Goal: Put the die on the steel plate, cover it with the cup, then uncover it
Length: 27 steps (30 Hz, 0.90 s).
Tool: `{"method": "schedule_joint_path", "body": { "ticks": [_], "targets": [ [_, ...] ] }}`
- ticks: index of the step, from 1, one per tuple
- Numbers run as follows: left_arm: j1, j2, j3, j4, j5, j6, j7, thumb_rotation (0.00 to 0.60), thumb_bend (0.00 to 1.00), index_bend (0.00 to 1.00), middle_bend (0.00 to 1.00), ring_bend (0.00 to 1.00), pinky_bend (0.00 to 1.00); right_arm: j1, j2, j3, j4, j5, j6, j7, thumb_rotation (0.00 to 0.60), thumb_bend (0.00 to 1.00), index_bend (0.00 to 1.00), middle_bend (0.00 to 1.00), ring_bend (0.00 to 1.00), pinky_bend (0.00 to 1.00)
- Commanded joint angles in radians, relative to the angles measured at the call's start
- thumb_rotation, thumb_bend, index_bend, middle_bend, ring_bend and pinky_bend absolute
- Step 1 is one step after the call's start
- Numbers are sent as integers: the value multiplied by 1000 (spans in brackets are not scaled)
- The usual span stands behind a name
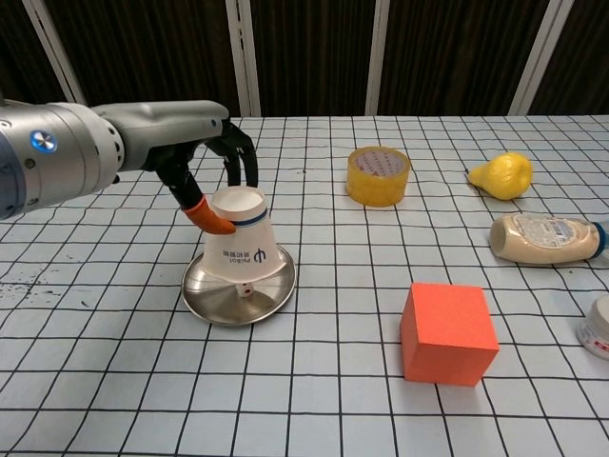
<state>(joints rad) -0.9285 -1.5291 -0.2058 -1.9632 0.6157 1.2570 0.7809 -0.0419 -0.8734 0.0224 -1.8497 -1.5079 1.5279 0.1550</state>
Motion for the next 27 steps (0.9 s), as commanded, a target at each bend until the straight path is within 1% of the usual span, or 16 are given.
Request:
{"method": "schedule_joint_path", "body": {
  "ticks": [1,6,12,19,21,27],
  "targets": [
    [7,-15,12,36,23,-1,-18,600,515,566,434,49,0,0,0,-1,-1,-1,-1,0,600,234,229,50,85,0],
    [17,-44,38,96,46,-29,-48,600,515,566,434,49,0,0,-1,0,0,0,0,1,600,234,232,50,85,0],
    [23,-65,49,141,71,-59,-81,600,515,570,434,49,0,0,0,2,5,7,-2,10,600,235,236,50,86,0],
    [45,-94,65,208,164,-107,-181,600,515,574,433,49,0,0,0,1,4,4,-1,9,600,235,240,50,86,0],
    [50,-98,69,219,176,-115,-198,600,515,574,433,49,0,0,0,1,3,4,-2,10,600,235,240,50,86,0],
    [60,-92,89,248,206,-132,-202,600,515,574,433,49,0,0,1,2,5,6,-3,16,600,235,240,50,85,0]
  ]
}}
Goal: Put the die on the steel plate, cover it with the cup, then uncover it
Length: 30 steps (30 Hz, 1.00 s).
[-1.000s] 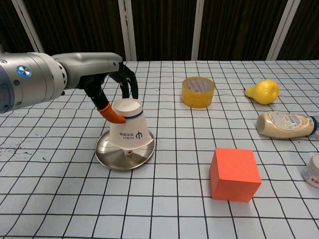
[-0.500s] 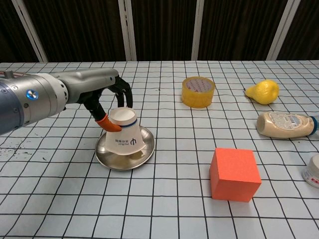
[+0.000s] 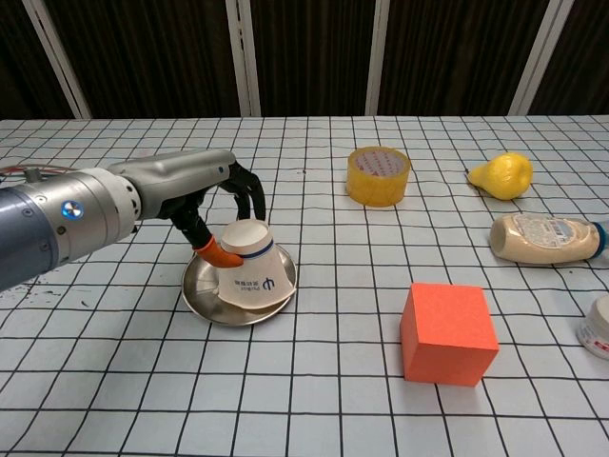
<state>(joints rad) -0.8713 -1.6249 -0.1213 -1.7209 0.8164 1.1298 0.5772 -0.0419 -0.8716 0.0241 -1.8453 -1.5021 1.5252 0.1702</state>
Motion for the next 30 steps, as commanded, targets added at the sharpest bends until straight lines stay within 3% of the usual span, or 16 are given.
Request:
{"method": "schedule_joint_path", "body": {
  "ticks": [1,14,30],
  "targets": [
    [4,6,6,8,8,-7,2,600,515,575,433,49,0,0,-1,0,1,0,-1,1,600,235,240,50,86,0],
    [12,32,14,17,27,-21,22,600,515,580,437,49,0,1,-3,-2,-2,1,-5,-5,600,235,240,50,86,0],
    [-13,-2,-21,17,35,24,116,600,515,590,436,49,0,7,-3,-6,-5,2,-22,0,600,234,240,50,85,0]
  ]
}}
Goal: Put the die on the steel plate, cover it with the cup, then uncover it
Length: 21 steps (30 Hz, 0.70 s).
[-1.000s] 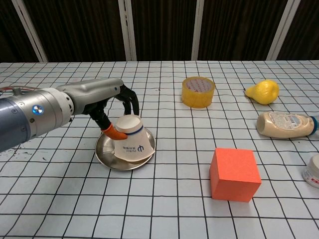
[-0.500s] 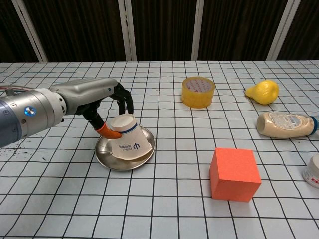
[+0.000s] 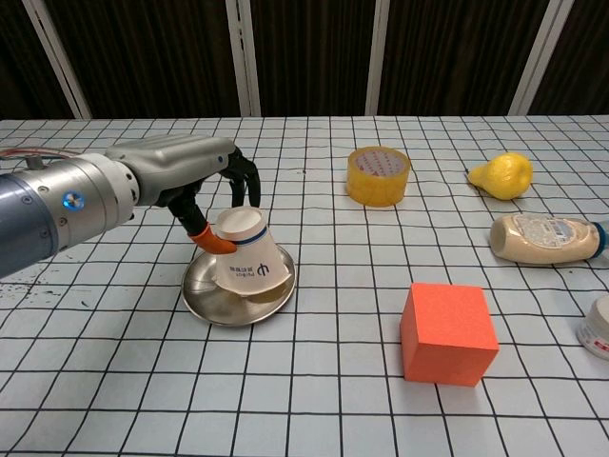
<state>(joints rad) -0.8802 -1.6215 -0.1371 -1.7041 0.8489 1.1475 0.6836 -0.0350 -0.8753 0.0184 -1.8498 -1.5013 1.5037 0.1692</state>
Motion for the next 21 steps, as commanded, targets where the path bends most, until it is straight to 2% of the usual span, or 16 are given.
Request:
{"method": "schedule_joint_path", "body": {
  "ticks": [1,9,21],
  "targets": [
    [-6,-7,-6,1,6,9,16,600,515,590,436,49,0,0,1,0,0,3,-1,2,600,234,240,50,85,0],
    [-24,-21,13,14,29,22,101,600,515,591,435,49,0,2,6,-2,-4,2,-8,10,600,234,248,50,86,0],
    [-5,-25,0,-15,-5,-22,30,600,515,591,435,49,0,4,3,-2,-4,4,-12,3,600,234,249,50,86,0]
  ]
}}
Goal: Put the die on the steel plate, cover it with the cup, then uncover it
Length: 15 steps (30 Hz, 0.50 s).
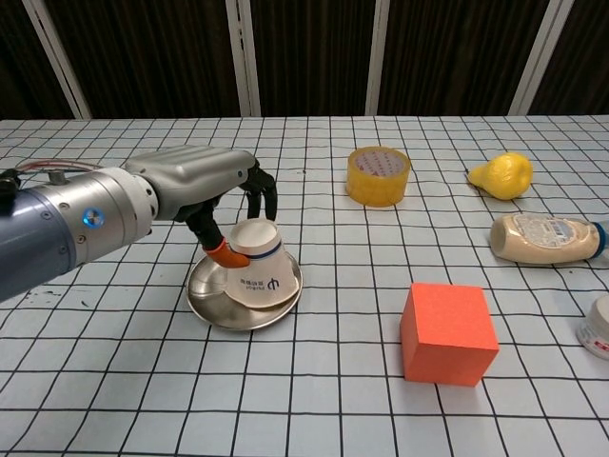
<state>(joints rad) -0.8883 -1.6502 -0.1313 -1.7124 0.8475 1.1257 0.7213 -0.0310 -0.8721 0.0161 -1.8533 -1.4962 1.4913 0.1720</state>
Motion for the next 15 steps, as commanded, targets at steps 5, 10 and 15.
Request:
{"method": "schedule_joint_path", "body": {
  "ticks": [5,10,15],
  "targets": [
    [5,12,0,-6,-7,2,3,600,515,593,435,49,0,0,1,-2,-3,-2,-1,1,600,234,249,50,86,0],
    [3,7,30,50,56,42,58,600,515,601,435,49,0,-1,3,-3,-6,-4,0,1,600,234,249,50,86,0],
    [4,-5,47,87,110,62,82,600,512,602,435,49,0,1,4,-2,-6,-2,-3,7,600,234,249,50,85,0]
  ]
}}
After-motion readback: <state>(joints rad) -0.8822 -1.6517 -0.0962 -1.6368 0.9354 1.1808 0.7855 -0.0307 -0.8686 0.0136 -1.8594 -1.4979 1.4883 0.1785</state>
